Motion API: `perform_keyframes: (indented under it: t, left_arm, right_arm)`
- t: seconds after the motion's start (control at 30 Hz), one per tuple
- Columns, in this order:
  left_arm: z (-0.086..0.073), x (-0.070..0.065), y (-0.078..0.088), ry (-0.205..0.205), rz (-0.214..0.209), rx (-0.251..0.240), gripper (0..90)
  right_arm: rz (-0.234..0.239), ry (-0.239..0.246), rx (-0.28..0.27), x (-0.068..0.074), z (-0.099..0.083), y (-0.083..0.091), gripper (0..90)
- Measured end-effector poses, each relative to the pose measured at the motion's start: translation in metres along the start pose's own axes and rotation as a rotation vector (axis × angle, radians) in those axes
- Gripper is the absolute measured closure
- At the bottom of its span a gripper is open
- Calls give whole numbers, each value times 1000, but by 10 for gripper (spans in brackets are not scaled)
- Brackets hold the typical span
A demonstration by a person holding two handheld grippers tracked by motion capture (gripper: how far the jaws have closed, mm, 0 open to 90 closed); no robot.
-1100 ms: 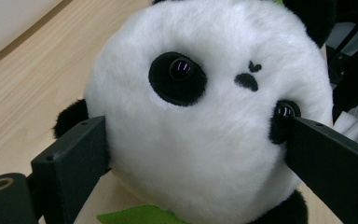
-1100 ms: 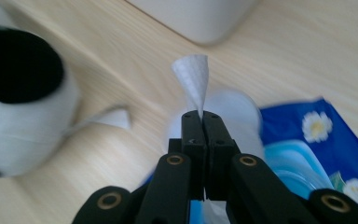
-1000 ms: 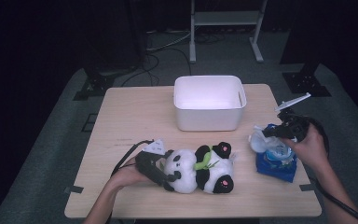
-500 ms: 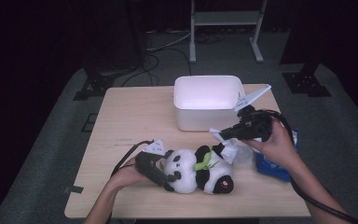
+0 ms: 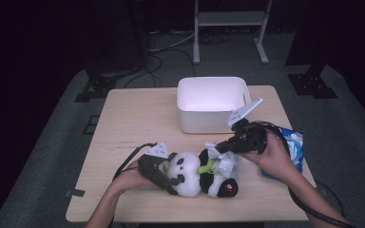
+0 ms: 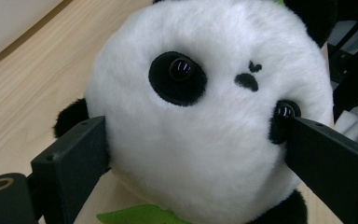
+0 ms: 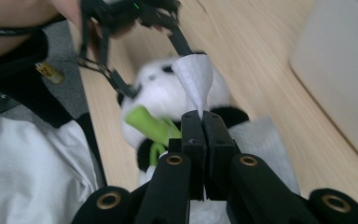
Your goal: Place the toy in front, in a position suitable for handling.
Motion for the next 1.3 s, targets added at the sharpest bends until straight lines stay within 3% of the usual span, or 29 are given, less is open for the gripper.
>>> perform_keyframes:
  t: [0.2, 0.27, 0.6, 0.77, 1.07, 1.2, 1.3]
  left_arm:
    - [0, 0, 0, 1, -1, 0, 59]
    - [0, 0, 0, 2, -1, -1, 59]
    - [0, 1, -2, 14, -2, 0, 58]
    - [-1, 1, -2, 13, -3, 0, 58]
    - [1, 0, 1, -15, -11, 3, 58]
    - [2, 2, 3, -1, -13, -30, 58]
    - [2, 1, -1, -7, -15, -22, 43]
  right_arm:
    - [-23, -47, 39, -15, -24, -11, 878]
    - [-68, -48, 71, -23, -35, -20, 850]
    - [-80, -44, 75, -30, -43, -36, 669]
    - [-69, -52, 112, -29, -48, -48, 677]
    - [-24, -70, 136, -30, -55, -53, 732]
    - [-10, -69, 123, -30, -59, -54, 752]
    - [-6, -73, 116, -29, -62, -54, 764]
Point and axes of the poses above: each handheld gripper's, and its own axes: y roughly backward along the jaws, z roughly out of its top, x roughly to its left, the point moved 2 cm from there along -y, roughly forward along the jaws, and after that the axes turned 7 degrees about -y, right-handed, at the moved point
